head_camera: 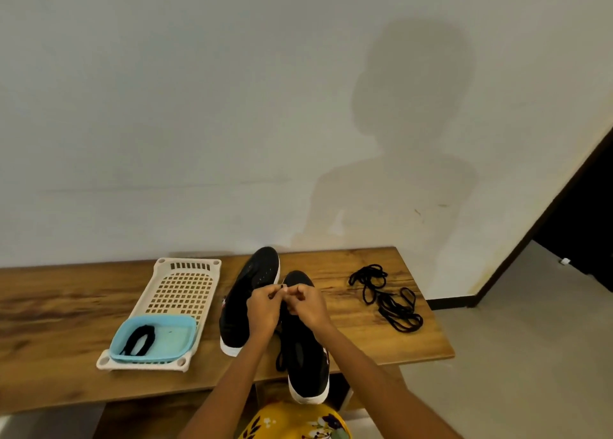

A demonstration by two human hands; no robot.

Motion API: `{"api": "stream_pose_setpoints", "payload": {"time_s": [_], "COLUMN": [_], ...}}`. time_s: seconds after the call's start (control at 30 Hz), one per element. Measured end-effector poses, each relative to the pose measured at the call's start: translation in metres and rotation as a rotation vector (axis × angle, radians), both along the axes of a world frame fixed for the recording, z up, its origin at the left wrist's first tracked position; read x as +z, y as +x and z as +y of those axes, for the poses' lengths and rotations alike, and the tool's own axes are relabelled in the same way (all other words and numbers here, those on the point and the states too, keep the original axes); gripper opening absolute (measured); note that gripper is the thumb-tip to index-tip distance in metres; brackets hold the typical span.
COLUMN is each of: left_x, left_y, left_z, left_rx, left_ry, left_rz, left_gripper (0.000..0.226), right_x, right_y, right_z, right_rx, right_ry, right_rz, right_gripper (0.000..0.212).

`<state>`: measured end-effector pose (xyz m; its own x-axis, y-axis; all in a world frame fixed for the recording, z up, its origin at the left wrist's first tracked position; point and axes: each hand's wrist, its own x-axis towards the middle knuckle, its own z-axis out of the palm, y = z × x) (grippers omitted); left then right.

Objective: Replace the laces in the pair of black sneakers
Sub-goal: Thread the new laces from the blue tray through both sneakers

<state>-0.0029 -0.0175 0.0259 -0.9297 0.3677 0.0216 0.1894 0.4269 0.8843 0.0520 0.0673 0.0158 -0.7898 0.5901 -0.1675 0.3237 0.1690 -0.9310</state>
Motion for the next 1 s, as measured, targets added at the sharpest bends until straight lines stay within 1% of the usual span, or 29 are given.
{"api": "stream_pose_setpoints", "payload": {"time_s": [0.03,0.1,0.17,0.23,0.3,0.33,0.43,0.53,0.6,0.7,0.73,0.8,0.83,0.9,1.0], "left_x": [-0.001,-0.007,-0.014,-0.021,-0.024,-0.024,-0.028,-0.032,-0.033,-0.036,-0.036,-0.037,-0.037,-0.036,-0.038], "left_y": [0.001,0.0,0.001,0.002,0.008,0.01,0.009,0.007,0.006,0.004,0.003,0.001,0.0,-0.001,0.002], "left_z": [0.001,0.002,0.007,0.014,0.021,0.024,0.031,0.034,0.033,0.029,0.028,0.027,0.027,0.027,0.032], "left_rx": [0.033,0.069,-0.004,-0.145,-0.244,-0.257,-0.184,-0.153,-0.156,-0.149,-0.169,-0.227,-0.241,-0.232,-0.234], "left_ry": [0.008,0.003,-0.059,-0.146,-0.209,-0.217,-0.187,-0.207,-0.199,-0.165,-0.165,-0.186,-0.196,-0.209,-0.276], "left_rz": [0.01,0.023,0.026,0.04,0.067,0.068,0.042,0.049,0.047,0.048,0.046,0.046,0.05,0.065,0.115], "left_gripper": [0.017,0.02,0.024,0.031,0.033,0.034,0.032,0.02,0.017,0.014,0.013,0.012,0.012,0.01,0.011], "right_x": [-0.002,-0.006,-0.014,-0.02,-0.023,-0.023,-0.024,-0.026,-0.024,-0.026,-0.027,-0.031,-0.032,-0.033,-0.036], "right_y": [0.003,0.011,0.02,0.026,0.028,0.028,0.027,0.023,0.019,0.015,0.014,0.014,0.016,0.023,0.036], "right_z": [0.005,0.017,0.025,0.026,0.024,0.024,0.027,0.031,0.03,0.03,0.028,0.026,0.026,0.028,0.034], "right_rx": [-0.003,-0.008,0.06,0.093,0.09,0.091,0.087,0.14,0.187,0.222,0.227,0.197,0.156,0.07,0.011], "right_ry": [0.054,0.18,0.281,0.254,0.226,0.23,0.243,0.323,0.389,0.424,0.452,0.496,0.478,0.377,0.215], "right_rz": [-0.027,-0.124,-0.253,-0.307,-0.303,-0.303,-0.318,-0.366,-0.397,-0.433,-0.445,-0.433,-0.415,-0.377,-0.301], "right_gripper": [0.017,0.032,0.047,0.053,0.049,0.044,0.035,0.039,0.043,0.051,0.05,0.041,0.037,0.035,0.032]}}
